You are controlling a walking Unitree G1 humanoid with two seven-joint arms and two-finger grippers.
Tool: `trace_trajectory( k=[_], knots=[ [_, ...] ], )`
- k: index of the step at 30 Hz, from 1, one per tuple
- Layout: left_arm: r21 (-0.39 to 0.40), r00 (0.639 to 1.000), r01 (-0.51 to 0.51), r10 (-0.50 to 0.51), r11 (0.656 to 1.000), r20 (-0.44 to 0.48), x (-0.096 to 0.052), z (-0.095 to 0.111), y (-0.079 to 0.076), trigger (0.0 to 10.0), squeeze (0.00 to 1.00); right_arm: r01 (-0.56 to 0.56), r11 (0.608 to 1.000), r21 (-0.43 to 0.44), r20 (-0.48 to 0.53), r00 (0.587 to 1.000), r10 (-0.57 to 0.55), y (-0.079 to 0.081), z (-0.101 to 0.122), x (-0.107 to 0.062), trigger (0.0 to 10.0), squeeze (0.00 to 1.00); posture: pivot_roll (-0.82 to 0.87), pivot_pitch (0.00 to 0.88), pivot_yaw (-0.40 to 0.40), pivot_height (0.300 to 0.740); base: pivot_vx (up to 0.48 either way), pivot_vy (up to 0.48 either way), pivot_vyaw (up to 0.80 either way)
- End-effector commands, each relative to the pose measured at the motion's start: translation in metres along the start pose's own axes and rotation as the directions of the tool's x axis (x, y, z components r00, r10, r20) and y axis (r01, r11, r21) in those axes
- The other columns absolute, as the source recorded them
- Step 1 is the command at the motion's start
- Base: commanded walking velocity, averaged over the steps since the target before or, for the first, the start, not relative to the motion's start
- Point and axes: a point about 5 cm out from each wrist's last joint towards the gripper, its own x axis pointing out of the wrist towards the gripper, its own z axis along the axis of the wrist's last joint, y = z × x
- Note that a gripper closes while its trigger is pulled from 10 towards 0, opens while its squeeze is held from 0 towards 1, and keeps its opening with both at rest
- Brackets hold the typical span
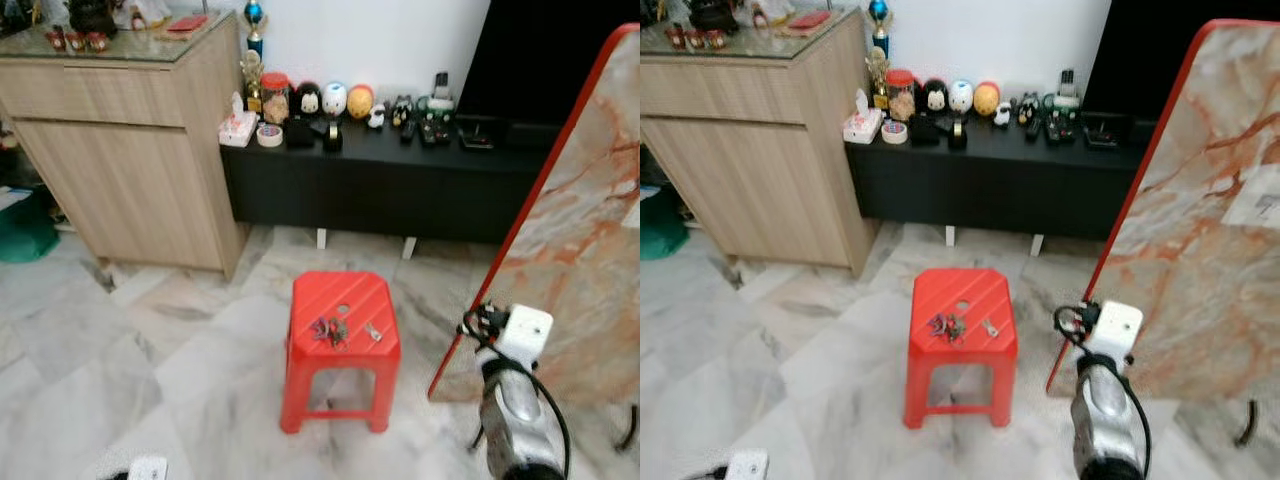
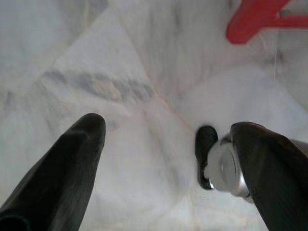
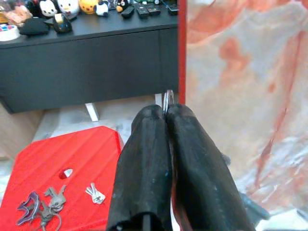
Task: Hang keys on a hook
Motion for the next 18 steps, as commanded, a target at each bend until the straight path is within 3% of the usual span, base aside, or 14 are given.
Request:
trace_trajectory(
  k=[1, 11, 18],
  knots=[
    [-0.010, 1.000, 0.011, -0.011, 1.000, -0.009, -0.0005, -0.0025, -0.0022, 10.0, 0.00, 0.019, 1.000, -0.006, 0.014, 1.000, -0.019, -0.0066, 0.0043, 0.0020, 10.0, 0.00, 0.01, 0.000, -0.031, 0.740, 0.000, -0.480, 0.00],
    [-0.013, 1.000, 0.006, -0.007, 1.000, -0.012, -0.0011, -0.0040, -0.0005, 10.0, 0.00, 0.031, 1.000, -0.001, 0.018, 0.999, -0.031, -0.0068, 0.0053, 0.0027, 10.0, 0.00, 0.01, 0.000, -0.035, 0.740, 0.000, -0.477, 0.00],
    [-0.018, 1.000, 0.012, -0.012, 1.000, -0.011, 0.0012, 0.0004, -0.0075, 10.0, 0.00, 0.040, 0.999, -0.002, 0.022, 0.999, -0.040, -0.0075, 0.0060, 0.0028, 10.0, 0.00, 0.01, 0.000, -0.034, 0.740, 0.000, -0.040, 0.00]
  ],
)
